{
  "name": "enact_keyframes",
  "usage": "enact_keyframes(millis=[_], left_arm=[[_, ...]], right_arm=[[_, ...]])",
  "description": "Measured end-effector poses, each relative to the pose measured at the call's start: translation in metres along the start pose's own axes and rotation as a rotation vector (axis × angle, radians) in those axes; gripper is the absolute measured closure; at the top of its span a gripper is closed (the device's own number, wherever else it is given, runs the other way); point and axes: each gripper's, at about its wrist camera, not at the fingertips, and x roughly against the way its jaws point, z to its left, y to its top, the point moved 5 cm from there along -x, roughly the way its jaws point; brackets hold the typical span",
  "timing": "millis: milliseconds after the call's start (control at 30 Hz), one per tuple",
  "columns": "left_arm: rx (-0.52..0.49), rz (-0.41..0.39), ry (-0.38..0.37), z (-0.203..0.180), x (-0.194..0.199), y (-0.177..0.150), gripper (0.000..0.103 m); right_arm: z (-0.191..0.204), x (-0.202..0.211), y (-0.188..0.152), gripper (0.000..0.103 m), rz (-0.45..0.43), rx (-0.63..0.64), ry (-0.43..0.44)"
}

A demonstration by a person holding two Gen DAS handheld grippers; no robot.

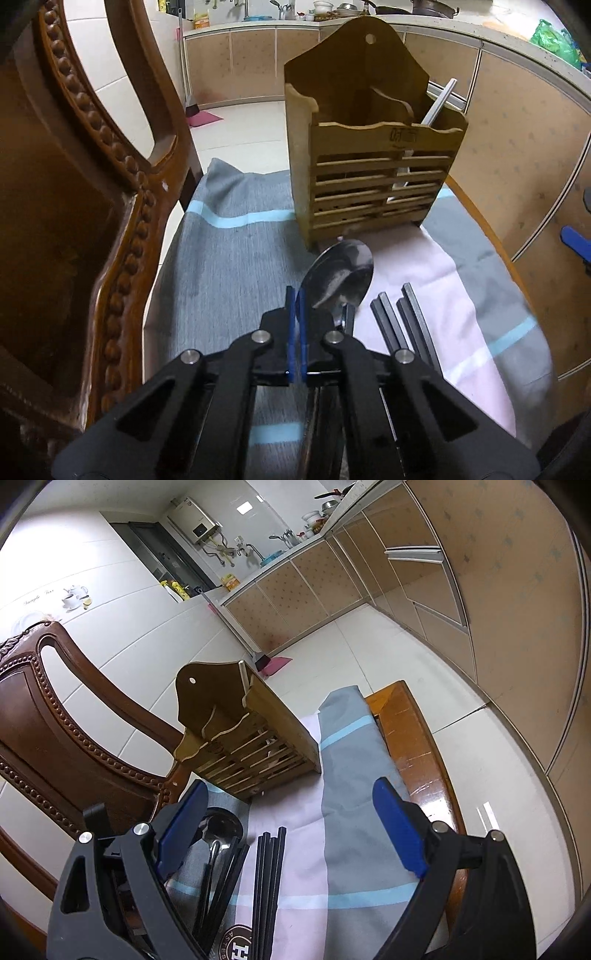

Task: Organize utensils
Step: 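Reach the left gripper to the metal ladle handle and close it, then lift the metal ladle with the left gripper and carry it toward the holder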

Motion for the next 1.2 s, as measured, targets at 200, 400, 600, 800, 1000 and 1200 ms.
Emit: enact_keyframes(millis=[200,400,600,800,1000,1200], left_arm=[[0.021,-0.093,0.003,0.003,0.027,0.012,0.102],[0.044,-0.243,0.035,0.010,0.061,0.041,0.102],[0.096,-0.373,0.049,0.018,0.097,0.060,0.102],[0.112,-0.461,0.037,0.011,0.136,0.072,0.103],[0.137,-0.605,0.086,0.002,0.182,0.103,0.103],[0.179,-0.657,0.076,-0.002,0.188,0.143,0.103]], right_arm=[[-0.002,0.001,0.000,0.015,-0.003,-0.007,-0.002],[-0.003,0.000,0.001,0.015,0.005,-0.019,0.010],[-0.003,0.000,0.001,0.015,0.007,-0.027,0.019],[-0.002,-0.001,0.001,0.015,0.011,-0.029,0.021],[-0.003,-0.001,0.000,0.015,0.010,-0.035,0.020],[-0.005,-0.002,0.000,0.015,0.018,-0.035,0.019]])
